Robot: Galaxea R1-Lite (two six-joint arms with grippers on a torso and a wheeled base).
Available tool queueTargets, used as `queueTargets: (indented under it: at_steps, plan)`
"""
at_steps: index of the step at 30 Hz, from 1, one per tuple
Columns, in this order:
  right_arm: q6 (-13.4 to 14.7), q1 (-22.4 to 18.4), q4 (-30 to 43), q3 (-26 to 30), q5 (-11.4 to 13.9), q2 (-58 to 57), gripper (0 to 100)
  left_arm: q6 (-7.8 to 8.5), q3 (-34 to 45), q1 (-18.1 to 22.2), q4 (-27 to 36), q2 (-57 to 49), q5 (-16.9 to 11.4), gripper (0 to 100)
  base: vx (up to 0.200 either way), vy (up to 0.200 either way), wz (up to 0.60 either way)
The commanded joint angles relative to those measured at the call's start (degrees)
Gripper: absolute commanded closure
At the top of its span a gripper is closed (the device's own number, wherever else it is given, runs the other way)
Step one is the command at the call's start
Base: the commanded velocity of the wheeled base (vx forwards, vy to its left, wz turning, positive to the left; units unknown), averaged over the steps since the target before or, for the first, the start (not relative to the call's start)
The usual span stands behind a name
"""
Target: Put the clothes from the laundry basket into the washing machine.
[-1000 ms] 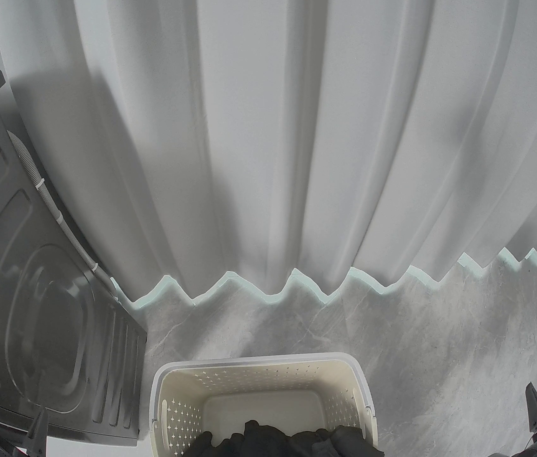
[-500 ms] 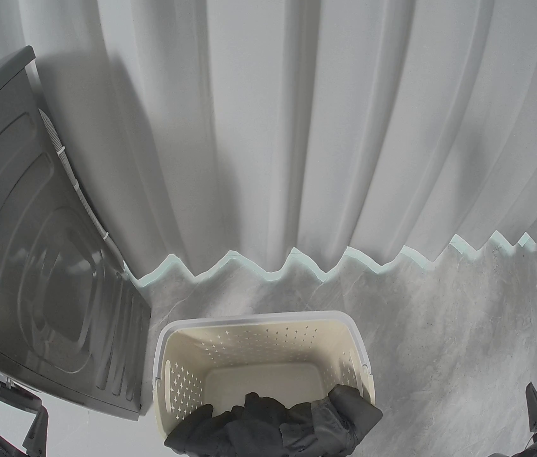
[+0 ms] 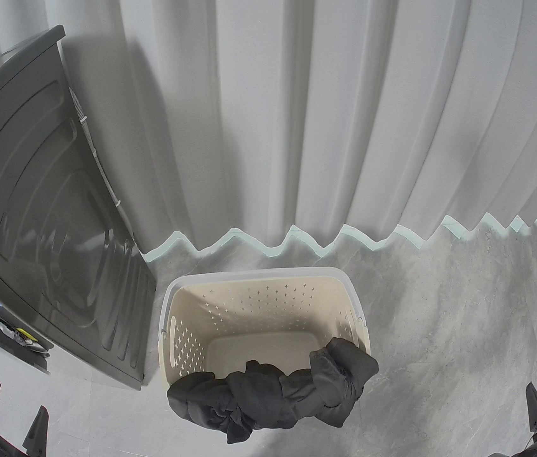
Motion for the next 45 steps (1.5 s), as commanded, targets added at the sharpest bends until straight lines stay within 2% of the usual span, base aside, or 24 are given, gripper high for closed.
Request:
queueTargets:
  at_steps: [1,10,22,45]
  plan:
    - [-0.02,-0.01,-0.01,1.01,0.04,-0.93,0,-0.02,0.84,0.00,0.00,-0.92,0.00,0,-0.200,0.000,0.00]
    - [-0.02,-0.01,-0.01,1.01,0.04,-0.93,0,-0.02,0.84,0.00,0.00,-0.92,0.00,0,-0.200,0.000,0.00]
    - [-0.02,-0.01,-0.01,1.01,0.04,-0.93,0,-0.02,0.84,0.00,0.00,-0.92,0.00,0,0.000,0.000,0.00]
    - [-0.02,-0.01,-0.01,1.01,0.04,-0.93,0,-0.02,0.84,0.00,0.00,-0.92,0.00,0,0.000,0.200,0.00]
